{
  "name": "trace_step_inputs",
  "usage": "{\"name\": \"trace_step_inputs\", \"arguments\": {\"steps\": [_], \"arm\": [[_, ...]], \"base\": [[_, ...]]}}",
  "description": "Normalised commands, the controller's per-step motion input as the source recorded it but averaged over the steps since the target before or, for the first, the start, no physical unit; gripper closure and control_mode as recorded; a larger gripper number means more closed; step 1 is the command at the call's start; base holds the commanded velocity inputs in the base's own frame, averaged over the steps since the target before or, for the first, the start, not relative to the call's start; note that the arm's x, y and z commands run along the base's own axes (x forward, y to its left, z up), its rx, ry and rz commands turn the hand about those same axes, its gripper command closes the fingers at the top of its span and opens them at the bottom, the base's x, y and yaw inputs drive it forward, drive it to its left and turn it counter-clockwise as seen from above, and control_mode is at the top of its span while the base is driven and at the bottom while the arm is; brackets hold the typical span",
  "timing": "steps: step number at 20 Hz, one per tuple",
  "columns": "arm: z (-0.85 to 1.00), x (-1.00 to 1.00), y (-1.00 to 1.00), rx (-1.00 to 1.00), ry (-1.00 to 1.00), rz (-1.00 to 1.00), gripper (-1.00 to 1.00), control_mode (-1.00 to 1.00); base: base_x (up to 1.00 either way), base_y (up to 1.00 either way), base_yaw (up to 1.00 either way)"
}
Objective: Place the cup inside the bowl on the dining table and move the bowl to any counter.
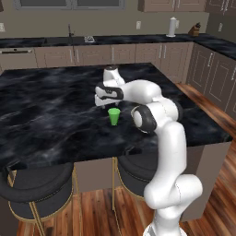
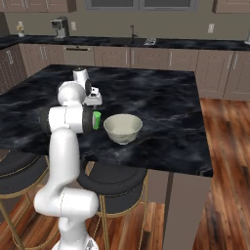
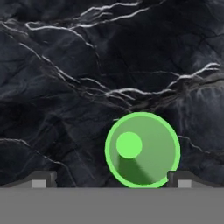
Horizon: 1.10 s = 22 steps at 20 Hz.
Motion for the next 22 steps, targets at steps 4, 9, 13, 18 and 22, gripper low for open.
{"name": "trace_step_inputs", "arguments": {"steps": [4, 9, 13, 18, 22], "arm": [[-0.06, 0.08, 0.0, 0.0, 0.06, 0.0, -1.0, -1.0], [-0.17, 0.01, 0.0, 0.0, 0.03, 0.0, -1.0, -1.0], [-0.28, 0.0, 0.0, 0.0, 0.04, 0.0, -1.0, -1.0], [-0.27, 0.05, 0.0, 0.0, 0.03, 0.0, -1.0, -1.0], [-0.19, 0.12, 0.0, 0.0, 0.05, 0.0, -1.0, -1.0]], "base": [[0.0, 0.0, 0.0], [0.0, 0.0, 0.0], [0.0, 0.0, 0.0], [0.0, 0.0, 0.0], [0.0, 0.0, 0.0]]}}
